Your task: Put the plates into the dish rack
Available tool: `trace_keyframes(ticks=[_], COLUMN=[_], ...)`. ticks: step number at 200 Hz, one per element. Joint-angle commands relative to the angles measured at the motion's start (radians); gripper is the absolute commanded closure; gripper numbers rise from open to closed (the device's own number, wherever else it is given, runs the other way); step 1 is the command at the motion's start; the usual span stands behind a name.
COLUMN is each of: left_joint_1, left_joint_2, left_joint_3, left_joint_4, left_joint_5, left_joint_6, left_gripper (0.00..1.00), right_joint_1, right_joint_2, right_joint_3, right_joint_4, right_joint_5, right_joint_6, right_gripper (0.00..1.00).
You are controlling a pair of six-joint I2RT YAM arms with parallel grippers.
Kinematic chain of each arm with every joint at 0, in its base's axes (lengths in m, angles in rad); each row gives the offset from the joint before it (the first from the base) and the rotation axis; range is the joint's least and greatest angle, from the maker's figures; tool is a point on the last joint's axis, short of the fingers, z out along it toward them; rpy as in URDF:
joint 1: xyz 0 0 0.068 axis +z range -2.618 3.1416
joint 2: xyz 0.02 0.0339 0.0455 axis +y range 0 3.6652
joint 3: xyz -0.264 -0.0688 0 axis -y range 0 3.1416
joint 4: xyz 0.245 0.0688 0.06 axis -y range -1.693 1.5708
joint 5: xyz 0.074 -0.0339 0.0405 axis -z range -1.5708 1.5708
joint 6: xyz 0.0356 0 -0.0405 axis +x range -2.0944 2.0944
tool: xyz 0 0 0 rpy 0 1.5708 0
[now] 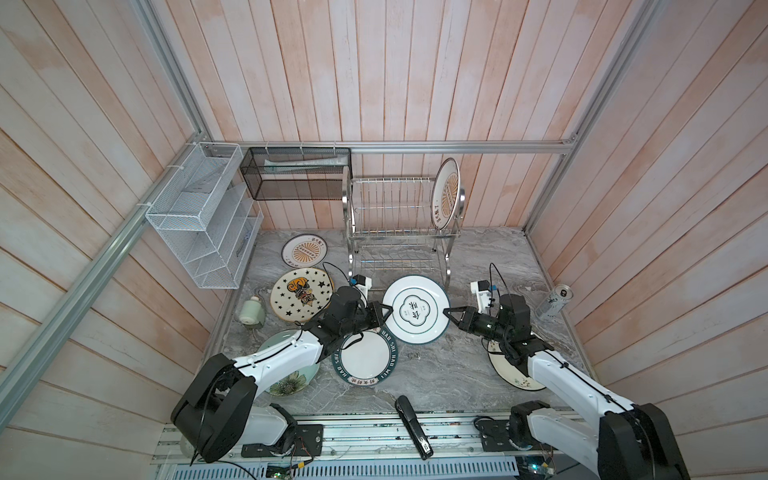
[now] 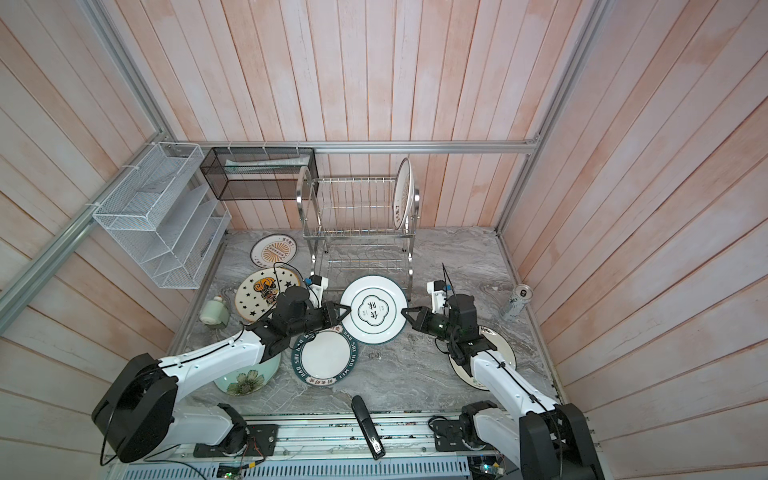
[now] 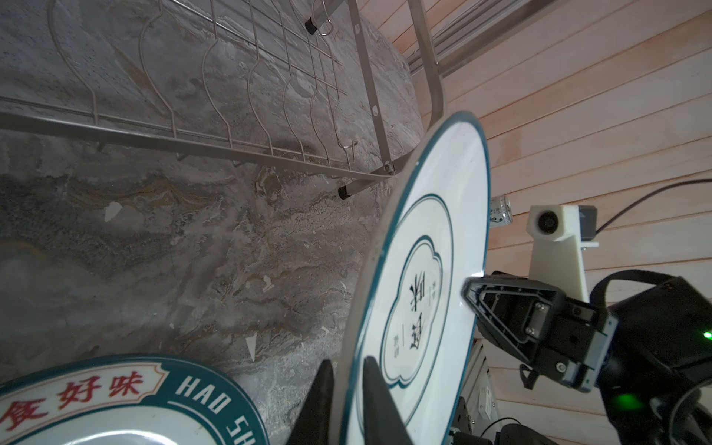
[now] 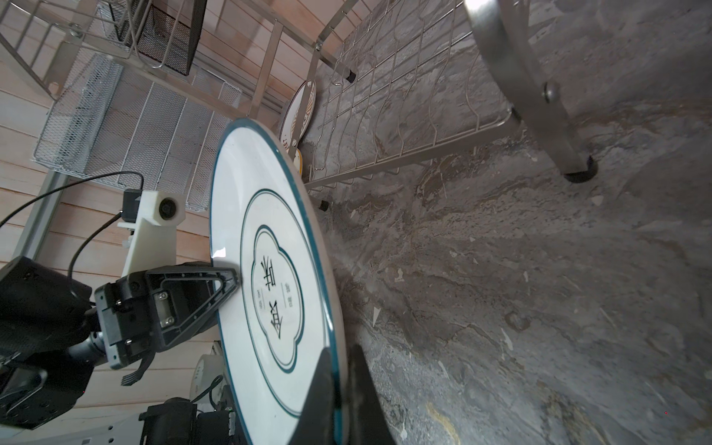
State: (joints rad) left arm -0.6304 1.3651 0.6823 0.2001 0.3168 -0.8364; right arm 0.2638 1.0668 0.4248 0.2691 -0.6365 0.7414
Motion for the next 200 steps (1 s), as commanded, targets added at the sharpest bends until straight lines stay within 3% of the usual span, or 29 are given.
trace_keyframes(ticks=[1, 42, 76, 104, 167, 200], left_joint_1=[0.0, 0.0, 0.0, -0.001, -0.002, -0.001], left_joint_2=[-0.002, -0.001, -0.01, -0.02, -0.037, -0.045], left_joint_3=[-0.013, -0.011, -0.027, -0.055, -0.058, -0.059], left_joint_4=[0.064, 0.068, 0.092, 0.148, 0.143, 0.129], left_joint_5=[0.03, 0.034, 0.03, 0.03, 0.035, 0.031], left_joint_6=[-0.007, -0.005, -0.02, -0.048, -0.042, -0.038], left_gripper=[0.89, 1.0, 1.0, 1.0, 1.0, 1.0], right_joint_1=[0.012, 0.015, 0.029, 0.065, 0.133, 0.143], right_joint_2=[-0.001, -0.003, -0.013, -0.007, 0.047, 0.053], right_joint_3=[0.009, 0.011, 0.003, 0.006, 0.011, 0.015], right_joint_4=[0.061, 0.075, 0.101, 0.114, 0.151, 0.16], right_joint_5=[-0.008, -0.01, -0.001, 0.014, 0.033, 0.034], right_joint_6=[0.019, 0.034, 0.062, 0.076, 0.095, 0.098], right_gripper=[1.0, 0.98, 0.8, 0.72, 0.72, 0.84])
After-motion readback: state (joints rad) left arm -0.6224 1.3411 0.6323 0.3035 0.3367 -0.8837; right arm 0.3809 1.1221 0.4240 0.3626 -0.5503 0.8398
